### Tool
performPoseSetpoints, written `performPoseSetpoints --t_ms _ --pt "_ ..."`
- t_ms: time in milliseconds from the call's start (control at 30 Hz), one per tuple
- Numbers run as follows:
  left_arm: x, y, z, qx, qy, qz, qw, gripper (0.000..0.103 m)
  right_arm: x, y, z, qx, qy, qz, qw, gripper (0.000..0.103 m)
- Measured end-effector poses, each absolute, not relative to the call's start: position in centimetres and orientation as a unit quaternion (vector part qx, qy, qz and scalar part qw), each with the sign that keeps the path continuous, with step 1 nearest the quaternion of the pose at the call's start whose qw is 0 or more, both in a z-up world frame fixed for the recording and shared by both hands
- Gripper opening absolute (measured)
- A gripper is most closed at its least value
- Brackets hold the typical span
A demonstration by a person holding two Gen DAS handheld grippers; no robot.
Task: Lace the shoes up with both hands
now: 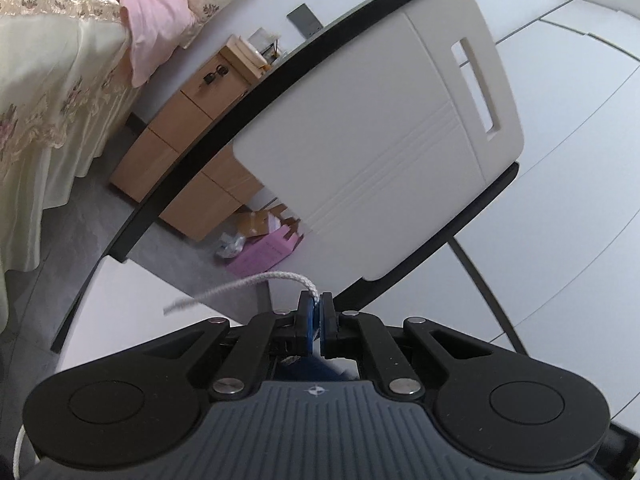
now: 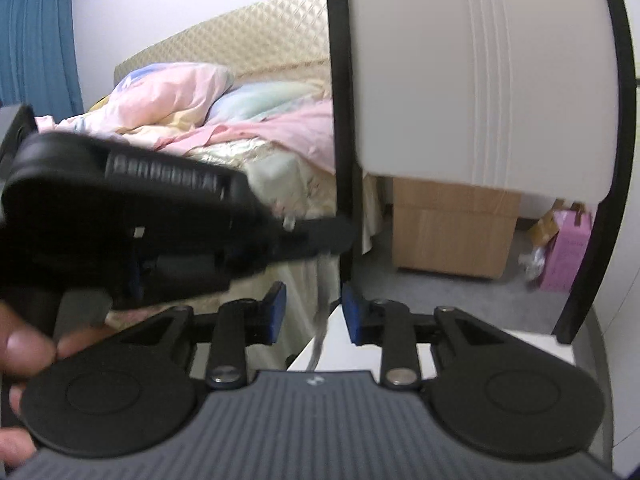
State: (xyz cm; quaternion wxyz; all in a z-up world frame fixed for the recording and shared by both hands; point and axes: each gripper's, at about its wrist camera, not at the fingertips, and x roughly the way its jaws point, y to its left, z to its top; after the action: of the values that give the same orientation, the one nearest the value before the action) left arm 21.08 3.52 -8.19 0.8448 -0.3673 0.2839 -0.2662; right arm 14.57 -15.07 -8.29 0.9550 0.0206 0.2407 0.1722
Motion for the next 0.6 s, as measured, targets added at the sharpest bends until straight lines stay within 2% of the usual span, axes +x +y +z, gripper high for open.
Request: performPoseSetpoints --t_ms 33,67,100,300,600 --pt "21.1 3.5 -8.3 -0.37 0.284 -0.267 0.843 0.003 14.6 -15.2 -8.3 0.023 0.241 0.172 0.955 0.02" --pt "21.2 3.6 -8.3 -0.374 0.283 -0.268 0.841 0.003 14.7 -15.3 -8.4 0.025 0.241 0.172 0.955 0.008" --pt "21.3 3.6 -8.3 -0.377 0.282 -0.269 0.84 0.003 14.8 -15.3 -8.5 0.026 0.244 0.17 0.955 0.004" --pt "21.2 4.0 -7.9 -0.378 0.265 -0.256 0.85 0.003 14.7 -16.1 -8.8 0.04 0.262 0.17 0.949 0.004" --pt "19.6 6.5 -5.6 -0.383 0.168 -0.227 0.88 0.003 13.5 -15.2 -9.9 0.01 0.316 0.18 0.931 0.004"
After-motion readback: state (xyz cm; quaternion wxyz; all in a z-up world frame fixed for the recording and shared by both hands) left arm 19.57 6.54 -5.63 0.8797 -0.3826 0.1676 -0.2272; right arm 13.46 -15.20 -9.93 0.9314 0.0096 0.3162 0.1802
